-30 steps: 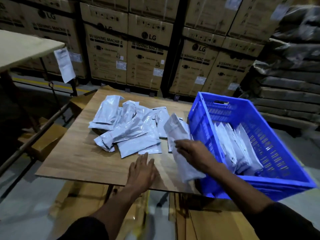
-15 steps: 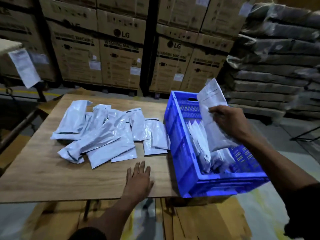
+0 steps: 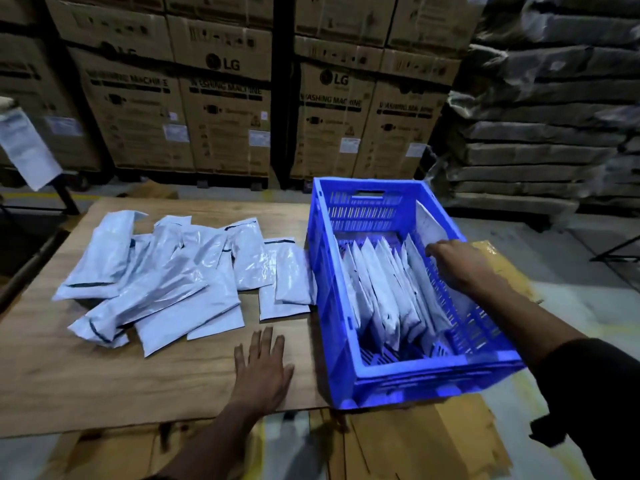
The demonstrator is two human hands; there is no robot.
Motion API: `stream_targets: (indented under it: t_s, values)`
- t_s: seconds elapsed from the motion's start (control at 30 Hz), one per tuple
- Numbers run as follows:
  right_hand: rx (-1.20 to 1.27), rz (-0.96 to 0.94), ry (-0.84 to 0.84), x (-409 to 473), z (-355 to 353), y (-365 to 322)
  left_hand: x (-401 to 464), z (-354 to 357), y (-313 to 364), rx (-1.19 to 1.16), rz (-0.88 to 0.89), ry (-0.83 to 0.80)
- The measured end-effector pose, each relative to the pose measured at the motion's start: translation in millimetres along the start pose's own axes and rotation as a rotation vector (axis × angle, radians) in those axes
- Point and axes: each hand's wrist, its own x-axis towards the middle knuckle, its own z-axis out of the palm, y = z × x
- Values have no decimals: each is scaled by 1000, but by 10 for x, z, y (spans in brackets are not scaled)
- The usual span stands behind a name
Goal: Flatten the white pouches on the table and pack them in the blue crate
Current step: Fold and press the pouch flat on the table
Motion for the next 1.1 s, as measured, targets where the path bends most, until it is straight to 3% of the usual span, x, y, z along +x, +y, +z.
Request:
stream_targets:
  t_s: [0.13, 0.33, 0.57, 0.73, 0.87, 1.0, 1.1]
  values:
    - [-1, 6, -66, 52, 236, 70, 32, 68, 6, -6, 0, 56]
    - [14, 46, -141, 59, 437, 86, 83, 94, 9, -25, -22, -12]
    - [97, 54, 125, 120, 234, -174, 58, 66, 8, -30, -1, -5]
    - [209, -91, 295, 352, -191, -871, -9, 22, -158, -30, 15, 9]
    - [253, -272, 329, 481, -533, -1684, -160, -67, -448, -32, -21, 125]
    - [288, -365, 237, 514, -654, -2487, -312, -136, -795, 0, -81, 226]
    - [357, -334, 63, 490, -484, -2963, -365, -173, -1017, 3, -103, 243]
